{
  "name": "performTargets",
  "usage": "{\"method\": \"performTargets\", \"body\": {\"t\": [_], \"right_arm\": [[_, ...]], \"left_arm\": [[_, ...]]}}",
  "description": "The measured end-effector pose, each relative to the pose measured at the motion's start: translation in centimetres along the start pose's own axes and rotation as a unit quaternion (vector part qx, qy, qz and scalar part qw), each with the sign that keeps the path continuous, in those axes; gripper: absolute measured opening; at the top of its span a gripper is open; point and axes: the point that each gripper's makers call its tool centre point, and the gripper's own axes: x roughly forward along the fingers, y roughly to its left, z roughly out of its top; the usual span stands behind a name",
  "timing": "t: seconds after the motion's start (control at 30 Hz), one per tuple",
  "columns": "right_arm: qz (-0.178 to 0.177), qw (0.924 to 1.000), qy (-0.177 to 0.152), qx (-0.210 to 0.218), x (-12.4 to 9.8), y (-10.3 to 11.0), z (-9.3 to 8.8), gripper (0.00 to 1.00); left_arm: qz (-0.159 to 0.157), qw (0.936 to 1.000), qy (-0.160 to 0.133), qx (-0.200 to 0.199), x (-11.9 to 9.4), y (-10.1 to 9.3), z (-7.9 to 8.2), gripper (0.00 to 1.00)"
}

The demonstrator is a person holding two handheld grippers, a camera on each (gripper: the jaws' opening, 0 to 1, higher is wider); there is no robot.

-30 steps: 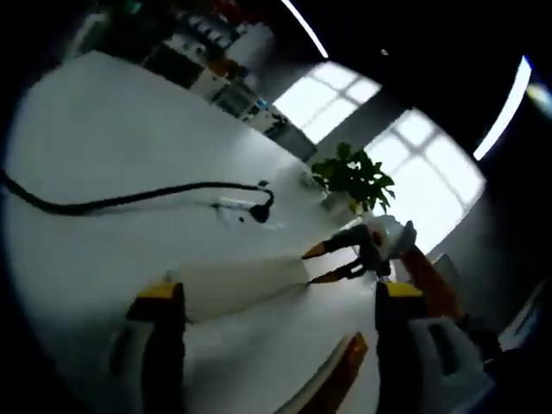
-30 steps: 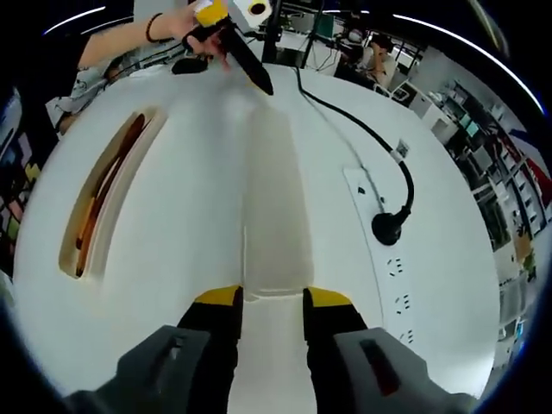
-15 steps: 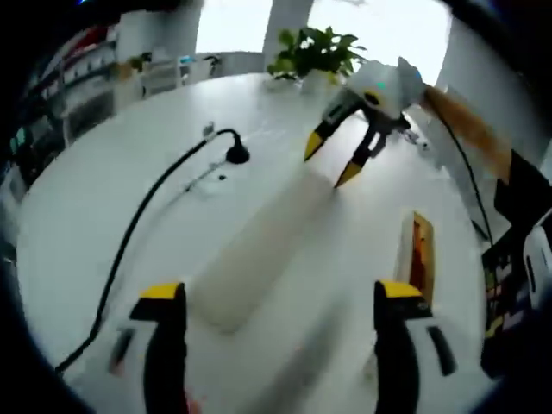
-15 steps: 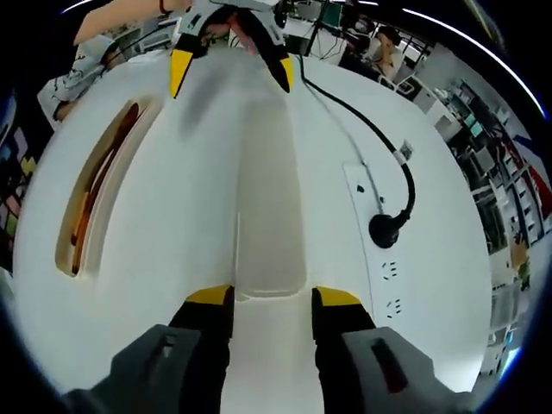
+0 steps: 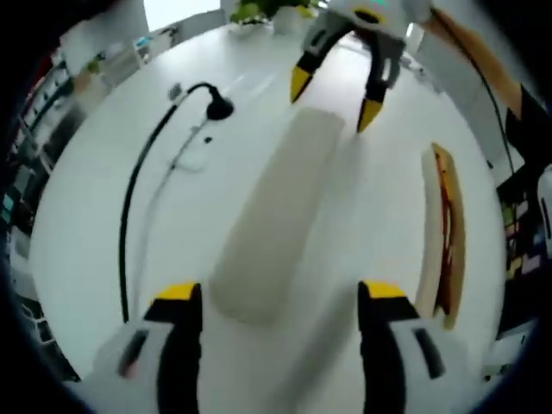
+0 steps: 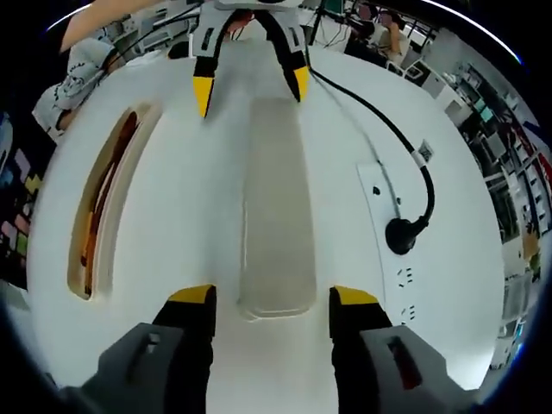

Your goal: Arrange the utensils inside the cutlery case until each visible utensil rests in its matching compartment.

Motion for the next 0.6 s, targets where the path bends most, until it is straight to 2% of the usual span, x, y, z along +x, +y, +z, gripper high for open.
{"method": "performTargets", "body": {"t": [0.23,0.37,0.47,0.6], "right_arm": [[0.008,0.9998,0.013,-0.012,0.0,0.0,0.3,0.57],[0.016,0.9996,0.022,-0.012,0.2,0.2,0.5,0.55],[0.046,0.9976,0.041,0.030,0.3,1.2,-0.3,0.44],[0.042,0.9983,0.029,0.027,0.8,0.8,-0.5,0.45]], "left_arm": [[-0.017,0.9990,0.027,0.031,0.2,0.2,-0.1,0.67],[-0.013,0.9981,0.039,0.045,0.4,0.3,-0.4,0.62],[-0.015,0.9972,0.044,0.059,0.3,0.0,-0.4,0.62],[-0.013,0.9964,0.060,0.059,0.5,-0.1,-0.3,0.62]]}}
